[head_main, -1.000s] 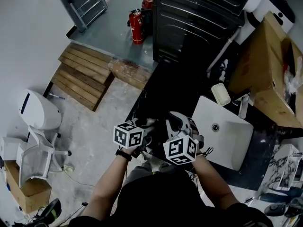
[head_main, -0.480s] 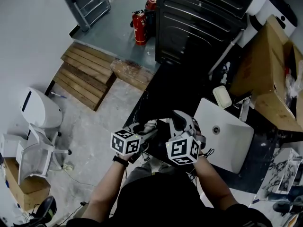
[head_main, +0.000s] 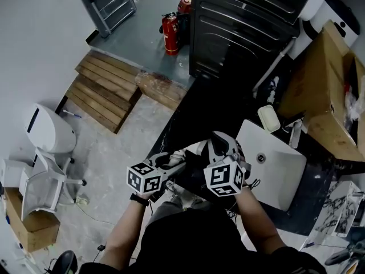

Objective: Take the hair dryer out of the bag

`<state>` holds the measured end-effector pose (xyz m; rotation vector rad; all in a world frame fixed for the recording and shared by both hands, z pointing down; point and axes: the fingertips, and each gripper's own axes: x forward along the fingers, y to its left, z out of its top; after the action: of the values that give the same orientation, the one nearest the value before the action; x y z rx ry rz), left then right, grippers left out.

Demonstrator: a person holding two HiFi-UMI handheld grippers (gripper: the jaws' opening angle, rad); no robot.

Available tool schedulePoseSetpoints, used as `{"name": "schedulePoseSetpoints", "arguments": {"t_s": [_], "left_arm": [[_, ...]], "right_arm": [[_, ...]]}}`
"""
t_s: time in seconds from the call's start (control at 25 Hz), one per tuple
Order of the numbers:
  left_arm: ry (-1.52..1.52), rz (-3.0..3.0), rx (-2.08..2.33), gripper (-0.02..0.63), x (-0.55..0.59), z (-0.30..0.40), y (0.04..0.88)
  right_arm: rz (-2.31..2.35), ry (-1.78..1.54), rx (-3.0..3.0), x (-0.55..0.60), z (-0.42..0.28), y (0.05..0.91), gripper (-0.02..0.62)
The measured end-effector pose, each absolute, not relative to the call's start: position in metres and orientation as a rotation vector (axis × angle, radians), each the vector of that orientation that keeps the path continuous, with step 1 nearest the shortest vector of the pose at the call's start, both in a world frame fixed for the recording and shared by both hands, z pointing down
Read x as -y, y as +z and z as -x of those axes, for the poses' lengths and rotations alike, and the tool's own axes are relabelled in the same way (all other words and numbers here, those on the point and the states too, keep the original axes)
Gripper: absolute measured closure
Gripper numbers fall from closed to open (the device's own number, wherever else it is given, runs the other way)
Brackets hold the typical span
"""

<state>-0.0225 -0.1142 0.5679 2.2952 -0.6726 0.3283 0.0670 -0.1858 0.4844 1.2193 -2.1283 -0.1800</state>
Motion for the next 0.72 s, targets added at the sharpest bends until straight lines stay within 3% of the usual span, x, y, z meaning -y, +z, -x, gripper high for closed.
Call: {"name": "schedulePoseSetpoints", "arguments": {"t_s": [0.72], "left_arm": [[0.340,-2.386,0.560,0.370,0.070,0.023,0.546]], "right_arm": [[-1.226,-0.156,2.128,0.197,-0.076,0.487,0.561]]}}
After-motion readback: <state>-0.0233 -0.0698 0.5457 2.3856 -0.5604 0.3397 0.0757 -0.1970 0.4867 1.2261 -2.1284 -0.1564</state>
